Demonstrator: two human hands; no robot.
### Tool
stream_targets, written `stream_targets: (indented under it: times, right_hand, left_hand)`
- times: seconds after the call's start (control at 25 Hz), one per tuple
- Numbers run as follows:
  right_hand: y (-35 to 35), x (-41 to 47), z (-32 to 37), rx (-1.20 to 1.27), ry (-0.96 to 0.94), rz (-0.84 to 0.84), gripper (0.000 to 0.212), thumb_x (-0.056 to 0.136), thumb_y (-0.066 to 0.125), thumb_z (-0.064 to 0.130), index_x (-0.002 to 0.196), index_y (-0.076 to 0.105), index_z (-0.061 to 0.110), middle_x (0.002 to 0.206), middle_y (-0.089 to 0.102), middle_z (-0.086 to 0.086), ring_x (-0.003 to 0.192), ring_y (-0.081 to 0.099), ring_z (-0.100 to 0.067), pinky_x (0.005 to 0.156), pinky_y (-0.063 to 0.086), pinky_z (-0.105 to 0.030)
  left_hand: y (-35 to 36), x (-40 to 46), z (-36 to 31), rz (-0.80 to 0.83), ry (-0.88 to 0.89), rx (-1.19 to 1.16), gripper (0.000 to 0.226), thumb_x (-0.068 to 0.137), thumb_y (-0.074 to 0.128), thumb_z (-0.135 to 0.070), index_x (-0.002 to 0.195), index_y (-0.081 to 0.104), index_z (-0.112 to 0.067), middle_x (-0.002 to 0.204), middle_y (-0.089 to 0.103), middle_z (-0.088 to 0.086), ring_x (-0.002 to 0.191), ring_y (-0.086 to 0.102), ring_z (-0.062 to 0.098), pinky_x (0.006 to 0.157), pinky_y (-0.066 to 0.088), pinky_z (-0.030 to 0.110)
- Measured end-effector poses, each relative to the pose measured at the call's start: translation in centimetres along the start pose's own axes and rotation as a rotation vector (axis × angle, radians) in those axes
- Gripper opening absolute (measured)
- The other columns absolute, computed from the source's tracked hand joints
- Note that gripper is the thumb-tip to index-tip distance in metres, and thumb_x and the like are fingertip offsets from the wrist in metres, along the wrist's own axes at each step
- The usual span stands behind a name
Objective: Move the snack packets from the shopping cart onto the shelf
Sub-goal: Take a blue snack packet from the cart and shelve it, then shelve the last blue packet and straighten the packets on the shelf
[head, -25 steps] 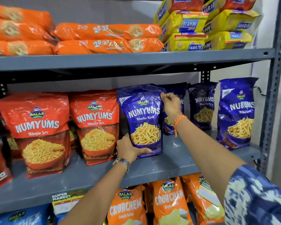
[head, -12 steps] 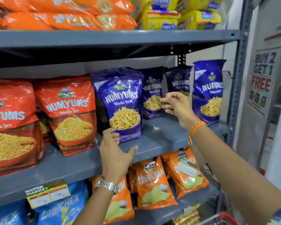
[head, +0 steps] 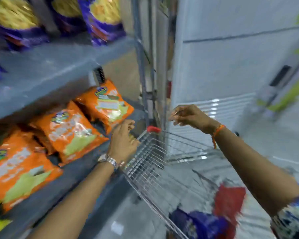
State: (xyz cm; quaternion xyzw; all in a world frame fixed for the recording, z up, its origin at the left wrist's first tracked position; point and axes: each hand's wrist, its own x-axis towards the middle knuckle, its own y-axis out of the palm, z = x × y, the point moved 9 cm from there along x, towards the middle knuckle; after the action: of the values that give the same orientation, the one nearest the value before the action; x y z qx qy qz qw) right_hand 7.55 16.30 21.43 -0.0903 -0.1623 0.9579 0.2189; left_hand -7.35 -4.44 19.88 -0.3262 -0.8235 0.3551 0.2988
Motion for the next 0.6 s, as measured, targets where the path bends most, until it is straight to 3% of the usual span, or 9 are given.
stream_targets:
  times: [0.12,0.2,0.28,0.36,0.4,0.44,0.52,0.6]
  right_hand:
    - [-0.9,-4.8,-11.0,-0.161,0.185,0.108,0.026,0.083,0.074,0.016,0.105,0.069,0.004,0.104,0.07,-0.032,0.088,0.066,-0.023,0.079,0.052,-0.042]
    - [0.2,-8.3,-18.2,-0.249,0.29,0.235,0.026,0.081,0.076,0.004,0.106,0.07,-0.002,0.104,0.07,-0.029,0.087,0.066,-0.005,0.082,0.055,-0.033]
    - [1.1,-12.2,-22.6,-0.32,0.385,0.29,0.028,0.077,0.076,-0.009,0.104,0.072,-0.002,0.093,0.071,-0.015,0.071,0.061,0.015,0.076,0.052,-0.027]
    - [1.9,-16.6,-29.0,-0.446,0.623,0.405,0.024,0.08,0.07,-0.012,0.093,0.073,0.009,0.075,0.061,-0.011,0.07,0.059,0.001,0.081,0.051,-0.039]
    - [2.5,-19.2,-32.3,-0.53,0.766,0.463,0.029,0.084,0.068,-0.009,0.092,0.071,0.02,0.075,0.058,-0.014,0.082,0.056,-0.013,0.089,0.05,-0.05]
    - [3.1,-21.1,-35.2,-0.584,0.846,0.517,0.031,0.085,0.068,-0.006,0.104,0.074,0.017,0.088,0.061,-0.015,0.091,0.05,-0.021,0.098,0.046,-0.057]
    - [6.3,-22.9,-37.3,-0.637,0.772,0.753,0.047,0.076,0.078,-0.005,0.121,0.066,0.003,0.113,0.062,-0.013,0.094,0.048,-0.023,0.094,0.051,-0.043]
    - [9.1,-22.8,-37.1,-0.692,0.645,0.905,0.066,0.057,0.092,0.004,0.117,0.066,0.003,0.105,0.065,-0.01,0.085,0.054,-0.022,0.063,0.046,-0.019]
  left_hand:
    - [11.7,-1.6,-0.9,0.364,0.018,0.021,0.073,0.062,0.089,-0.022,0.125,0.054,-0.011,0.119,0.064,0.006,0.103,0.065,0.027,0.09,0.05,0.036]
    - [19.1,-4.0,-1.4,0.65,0.039,0.051,0.086,0.059,0.093,-0.028,0.132,0.051,-0.01,0.129,0.06,0.008,0.11,0.061,0.022,0.094,0.048,0.029]
    - [26.4,-7.5,-1.5,0.958,0.059,0.114,0.096,0.059,0.092,-0.036,0.139,0.045,-0.01,0.141,0.051,0.009,0.121,0.055,0.022,0.095,0.046,0.027]
    - [31.9,-11.5,-0.4,1.216,0.056,0.221,0.103,0.063,0.09,-0.038,0.146,0.036,-0.011,0.151,0.04,0.01,0.134,0.045,0.03,0.107,0.043,0.038]
    - [34.4,-13.7,0.2,1.326,0.05,0.257,0.103,0.066,0.089,-0.036,0.148,0.033,-0.011,0.155,0.035,0.01,0.138,0.042,0.031,0.111,0.04,0.04]
    - [36.2,-15.6,1.0,1.416,0.038,0.286,0.1,0.068,0.088,-0.033,0.149,0.032,-0.011,0.157,0.033,0.011,0.139,0.041,0.032,0.112,0.039,0.04]
    - [38.8,-19.1,2.5,1.545,-0.008,0.319,0.092,0.072,0.086,-0.024,0.147,0.033,-0.012,0.155,0.037,0.013,0.134,0.046,0.031,0.106,0.043,0.034]
    - [39.9,-21.4,3.7,1.624,-0.078,0.327,0.085,0.076,0.082,-0.014,0.146,0.033,-0.012,0.15,0.042,0.014,0.131,0.048,0.031,0.095,0.043,0.027]
